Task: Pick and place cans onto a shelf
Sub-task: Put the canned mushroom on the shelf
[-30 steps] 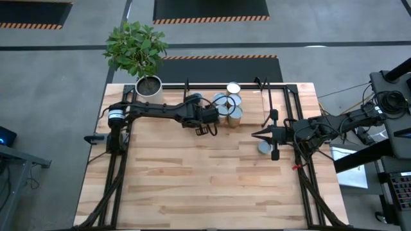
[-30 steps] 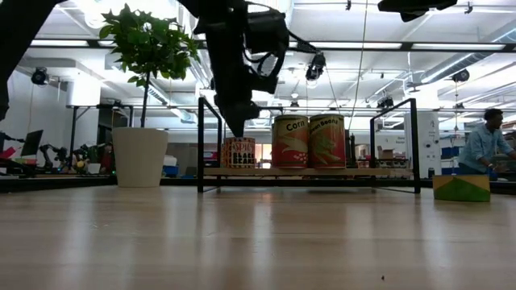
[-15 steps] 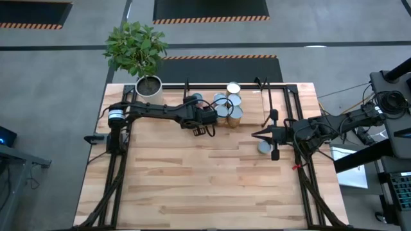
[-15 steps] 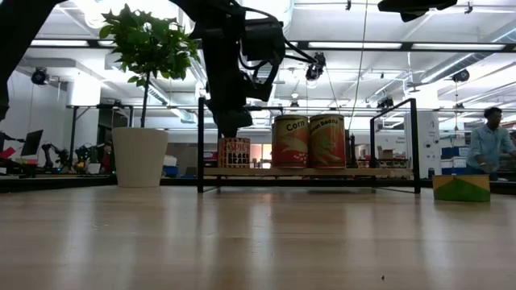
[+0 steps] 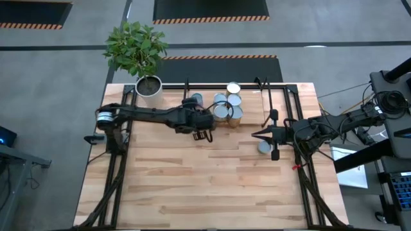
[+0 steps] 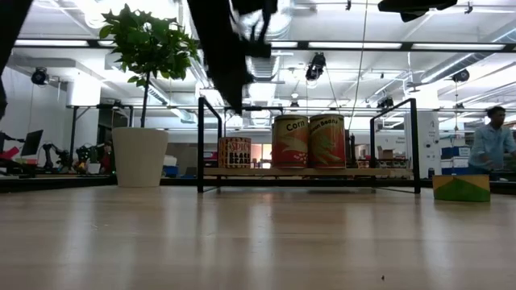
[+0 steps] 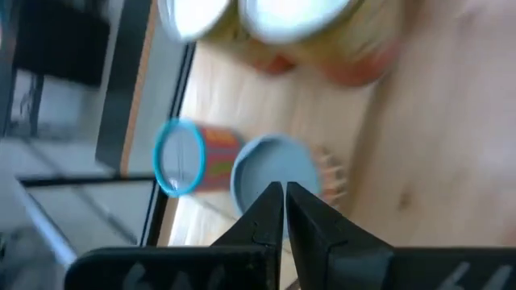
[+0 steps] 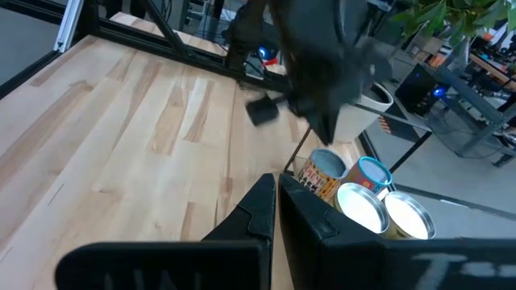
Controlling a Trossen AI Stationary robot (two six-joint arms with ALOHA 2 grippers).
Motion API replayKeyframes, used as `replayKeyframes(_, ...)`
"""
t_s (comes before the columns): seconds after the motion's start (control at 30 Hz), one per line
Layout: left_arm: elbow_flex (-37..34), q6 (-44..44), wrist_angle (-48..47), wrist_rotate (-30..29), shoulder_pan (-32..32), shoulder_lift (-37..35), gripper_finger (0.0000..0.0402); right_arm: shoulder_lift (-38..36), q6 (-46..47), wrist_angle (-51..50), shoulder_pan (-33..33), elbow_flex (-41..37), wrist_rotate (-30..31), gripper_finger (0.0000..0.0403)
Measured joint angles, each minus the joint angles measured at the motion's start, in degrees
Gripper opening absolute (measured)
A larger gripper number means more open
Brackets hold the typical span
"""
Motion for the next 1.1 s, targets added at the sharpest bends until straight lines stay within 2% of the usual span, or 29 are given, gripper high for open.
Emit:
replayKeyframes(0.13,-0.8,3.9,5.6,0.0,-5.0,-5.5,0.0001,0.0,0.0,0.0,0.0,0.0,0.0,0.0009)
replayKeyframes(0.23,-4.1,8.3,13.9,0.1,-9.5,-9.8,0.0001,0.0,0.7,0.0,0.0,0.0,0.0,0.0009)
replayKeyframes(0.3,-8.4,11.9,20.7,1.5,-12.2,-12.9,0.0001,0.0,0.9,0.1,0.0,0.0,0.0,0.0009)
replayKeyframes(0.47,-22.9,21.0,41.5,9.9,-16.4,-21.8,0.0001,0.1,1.6,0.1,0.0,0.0,0.0,0.0009)
replayKeyframes(0.6,-31.3,23.4,51.4,11.1,-17.2,-29.2,0.0001,0.8,5.5,0.2,0.0,0.0,0.0,0.0009)
replayKeyframes(0.87,-40.1,21.5,54.9,10.6,-17.2,-43.3,0.0001,5.8,24.0,-2.6,0.0,0.0,-1.2,0.0009)
replayKeyframes(1.1,-45.6,18.1,55.3,10.6,-17.2,-49.9,0.0001,14.3,42.6,-18.0,0.0,3.2,-12.0,0.0009)
